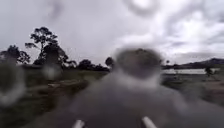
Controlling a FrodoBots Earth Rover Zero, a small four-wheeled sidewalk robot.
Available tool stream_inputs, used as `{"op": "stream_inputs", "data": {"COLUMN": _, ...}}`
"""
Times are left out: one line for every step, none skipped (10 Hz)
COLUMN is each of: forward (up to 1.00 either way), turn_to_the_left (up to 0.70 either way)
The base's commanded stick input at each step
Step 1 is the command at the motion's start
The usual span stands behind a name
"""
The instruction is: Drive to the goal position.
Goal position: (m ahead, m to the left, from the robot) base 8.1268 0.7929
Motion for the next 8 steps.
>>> {"op": "stream_inputs", "data": {"forward": 0.85, "turn_to_the_left": 0.00}}
{"op": "stream_inputs", "data": {"forward": 0.85, "turn_to_the_left": 0.00}}
{"op": "stream_inputs", "data": {"forward": 0.85, "turn_to_the_left": 0.00}}
{"op": "stream_inputs", "data": {"forward": 0.85, "turn_to_the_left": 0.00}}
{"op": "stream_inputs", "data": {"forward": 0.85, "turn_to_the_left": 0.00}}
{"op": "stream_inputs", "data": {"forward": 0.85, "turn_to_the_left": 0.00}}
{"op": "stream_inputs", "data": {"forward": 0.85, "turn_to_the_left": 0.00}}
{"op": "stream_inputs", "data": {"forward": 0.85, "turn_to_the_left": 0.00}}
